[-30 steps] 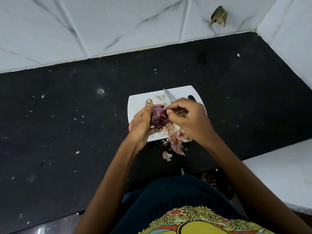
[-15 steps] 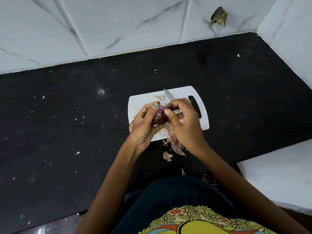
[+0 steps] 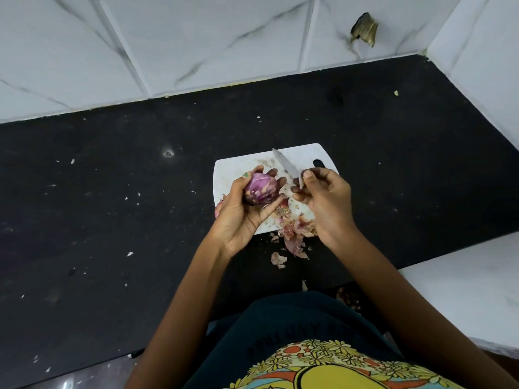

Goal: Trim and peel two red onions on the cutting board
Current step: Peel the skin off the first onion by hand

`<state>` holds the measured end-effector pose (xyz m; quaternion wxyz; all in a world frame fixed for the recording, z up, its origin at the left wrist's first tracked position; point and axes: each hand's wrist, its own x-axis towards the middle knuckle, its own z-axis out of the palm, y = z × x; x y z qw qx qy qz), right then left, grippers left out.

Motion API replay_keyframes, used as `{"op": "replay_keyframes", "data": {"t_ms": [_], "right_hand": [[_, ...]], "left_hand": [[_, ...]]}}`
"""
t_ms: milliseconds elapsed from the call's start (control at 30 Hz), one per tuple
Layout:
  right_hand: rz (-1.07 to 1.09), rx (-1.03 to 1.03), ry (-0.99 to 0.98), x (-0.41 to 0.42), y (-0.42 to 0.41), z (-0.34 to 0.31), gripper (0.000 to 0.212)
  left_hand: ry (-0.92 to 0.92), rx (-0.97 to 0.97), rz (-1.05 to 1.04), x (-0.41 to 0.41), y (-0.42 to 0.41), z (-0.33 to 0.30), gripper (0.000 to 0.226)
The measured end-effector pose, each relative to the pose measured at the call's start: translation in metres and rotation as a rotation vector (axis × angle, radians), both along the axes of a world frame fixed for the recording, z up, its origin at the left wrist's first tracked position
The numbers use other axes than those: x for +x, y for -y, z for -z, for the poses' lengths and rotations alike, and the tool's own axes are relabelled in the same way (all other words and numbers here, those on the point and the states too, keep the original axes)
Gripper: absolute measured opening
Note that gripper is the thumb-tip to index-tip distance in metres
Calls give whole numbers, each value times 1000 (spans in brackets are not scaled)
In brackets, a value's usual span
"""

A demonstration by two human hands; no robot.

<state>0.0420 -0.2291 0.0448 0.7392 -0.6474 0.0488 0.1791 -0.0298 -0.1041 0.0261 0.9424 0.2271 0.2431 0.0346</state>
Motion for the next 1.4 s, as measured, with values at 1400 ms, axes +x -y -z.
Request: {"op": "replay_keyframes", "data": {"t_ms": [1400], "right_hand": [[-573, -487, 566, 1, 4, -14, 16]], "left_hand": [[-149, 465, 104, 0, 6, -2, 18]]}}
